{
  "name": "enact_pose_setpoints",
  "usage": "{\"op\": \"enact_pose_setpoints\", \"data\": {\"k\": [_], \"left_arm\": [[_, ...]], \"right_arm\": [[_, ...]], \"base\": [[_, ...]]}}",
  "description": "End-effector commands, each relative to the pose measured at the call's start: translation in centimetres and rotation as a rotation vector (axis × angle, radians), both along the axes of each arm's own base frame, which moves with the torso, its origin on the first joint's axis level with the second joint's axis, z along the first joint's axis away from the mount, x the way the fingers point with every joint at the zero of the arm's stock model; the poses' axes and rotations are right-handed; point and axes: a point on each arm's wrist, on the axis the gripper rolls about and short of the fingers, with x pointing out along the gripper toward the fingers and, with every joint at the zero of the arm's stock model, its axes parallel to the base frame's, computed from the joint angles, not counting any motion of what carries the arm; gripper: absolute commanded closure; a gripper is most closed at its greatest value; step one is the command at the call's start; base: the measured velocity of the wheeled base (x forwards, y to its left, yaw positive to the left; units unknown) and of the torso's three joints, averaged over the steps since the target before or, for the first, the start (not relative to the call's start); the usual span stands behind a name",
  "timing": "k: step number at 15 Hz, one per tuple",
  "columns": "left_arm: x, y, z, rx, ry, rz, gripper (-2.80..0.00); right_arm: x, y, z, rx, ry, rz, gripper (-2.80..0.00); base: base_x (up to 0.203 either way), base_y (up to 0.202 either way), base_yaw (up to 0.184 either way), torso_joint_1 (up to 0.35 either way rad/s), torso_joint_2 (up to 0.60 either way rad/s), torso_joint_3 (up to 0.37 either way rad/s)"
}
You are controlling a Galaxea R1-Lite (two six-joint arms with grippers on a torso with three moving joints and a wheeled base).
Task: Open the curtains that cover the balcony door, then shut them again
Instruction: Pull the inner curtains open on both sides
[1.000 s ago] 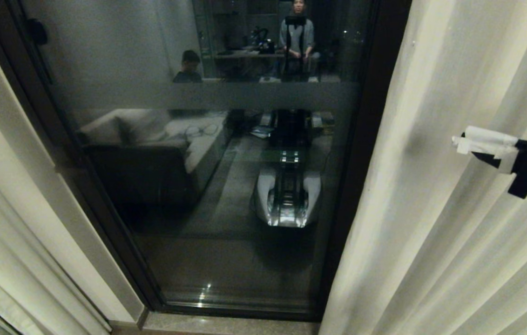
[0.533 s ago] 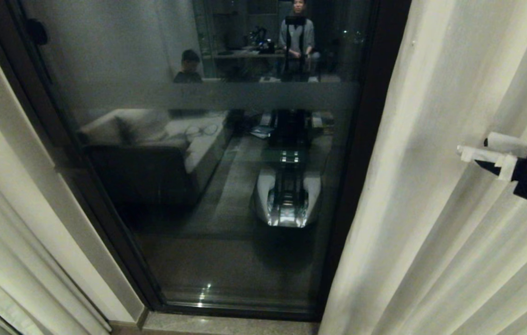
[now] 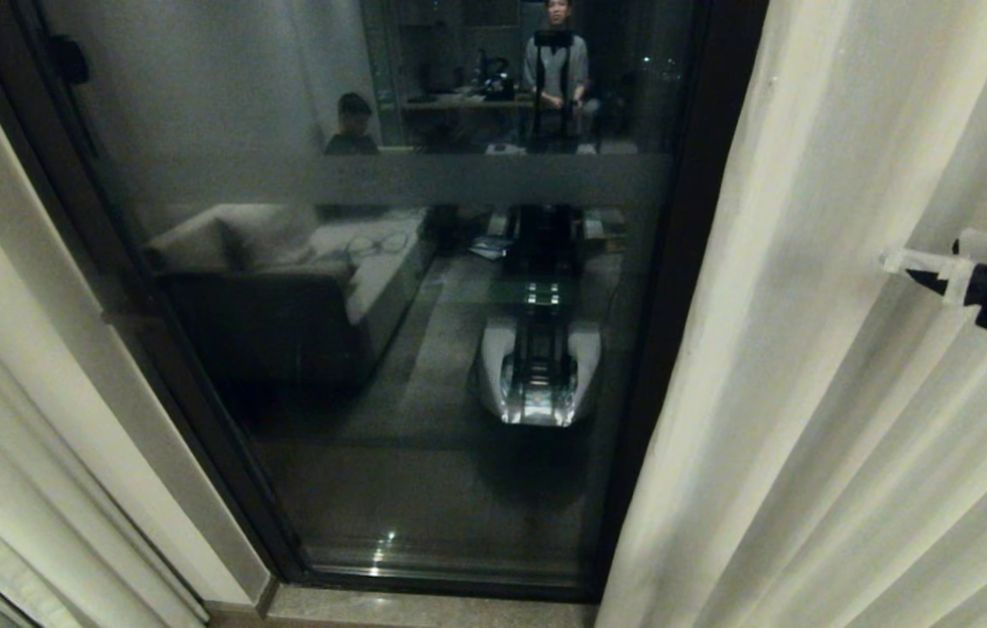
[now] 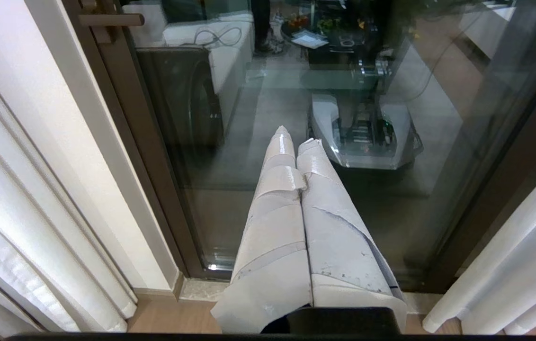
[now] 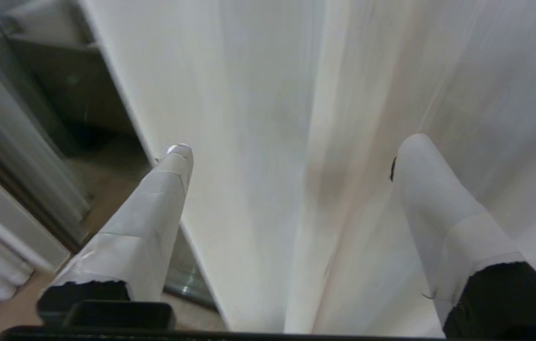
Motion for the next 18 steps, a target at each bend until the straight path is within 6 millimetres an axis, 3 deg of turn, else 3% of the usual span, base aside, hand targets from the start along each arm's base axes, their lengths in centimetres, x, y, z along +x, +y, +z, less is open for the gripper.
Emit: {"op": "enact_pose_setpoints", "data": {"k": [1, 9, 18], "left_arm": [[0.0, 0.0, 0.0, 0.000, 0.000, 0.001, 0.00], [0.0, 0.0, 0.0, 0.000, 0.000, 0.000, 0.00], [0.0, 0.0, 0.0, 0.000, 0.000, 0.000, 0.00]], "right_arm": [[2.6, -0.3, 0.2, 0.000, 0.003, 0.003, -2.80], [8.6, -1.1, 1.4, -0.012, -0.094, 0.004, -2.80], [12.1, -1.5, 2.5, -0.024, -0.166, 0.004, -2.80]], "base": [[0.000, 0.000, 0.000, 0.000, 0.00, 0.000], [0.000, 0.000, 0.000, 0.000, 0.00, 0.000], [0.000, 0.000, 0.000, 0.000, 0.00, 0.000]]}}
